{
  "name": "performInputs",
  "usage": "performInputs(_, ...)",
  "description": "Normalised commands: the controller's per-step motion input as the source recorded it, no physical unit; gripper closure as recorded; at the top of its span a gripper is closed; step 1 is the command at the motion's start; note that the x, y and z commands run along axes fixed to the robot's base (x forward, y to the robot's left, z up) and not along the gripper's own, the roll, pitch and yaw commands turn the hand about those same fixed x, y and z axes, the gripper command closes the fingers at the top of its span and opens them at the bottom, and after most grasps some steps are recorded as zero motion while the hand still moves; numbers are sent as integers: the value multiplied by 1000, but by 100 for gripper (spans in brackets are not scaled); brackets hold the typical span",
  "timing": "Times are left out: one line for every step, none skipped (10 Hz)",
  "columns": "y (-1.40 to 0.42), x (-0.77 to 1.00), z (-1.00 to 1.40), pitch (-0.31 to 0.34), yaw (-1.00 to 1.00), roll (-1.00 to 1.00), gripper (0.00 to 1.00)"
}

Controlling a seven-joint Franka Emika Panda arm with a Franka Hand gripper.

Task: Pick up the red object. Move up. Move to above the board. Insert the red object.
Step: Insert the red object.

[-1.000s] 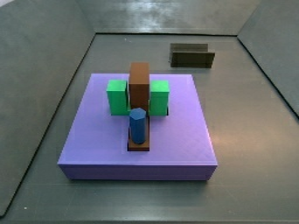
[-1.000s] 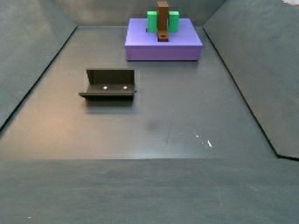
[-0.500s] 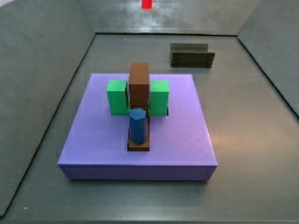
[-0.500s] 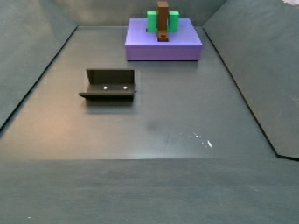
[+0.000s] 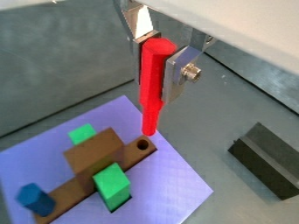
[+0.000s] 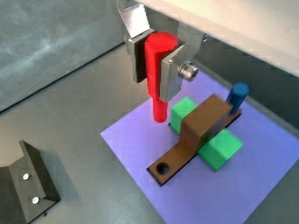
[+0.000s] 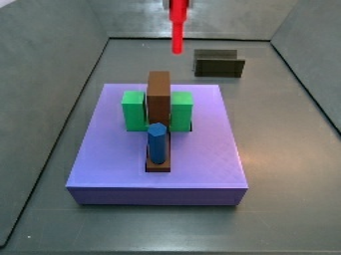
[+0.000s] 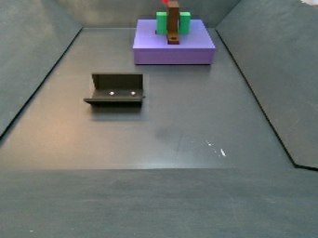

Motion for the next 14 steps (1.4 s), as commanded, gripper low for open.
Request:
performInputs(254, 0, -431, -24, -11, 237, 100)
performInputs(186, 0, -457, -59, -23, 190, 100)
performInputs(91, 0, -469, -86, -54, 97, 100)
performInputs(80, 0, -426, -59, -100, 0, 100)
performInputs(89, 0, -297, -40, -71, -110, 100)
performInputs(94, -63, -174, -90, -77, -173, 100)
performInputs(134, -26, -160, -100, -91, -214, 100)
performInputs(120, 0, -160, -104, -63, -230, 100)
performInputs(83, 0, -189, -106, -43, -194, 100)
performInputs(91, 0, -226, -117, -43, -204, 100)
performInputs(0, -49, -246, -141, 0, -114, 100)
performInputs(-186, -117, -249, -103, 3, 34, 100)
performInputs(0, -157, -197, -84, 0, 0, 100)
performInputs(0, -97, -157, -39, 0, -37, 100)
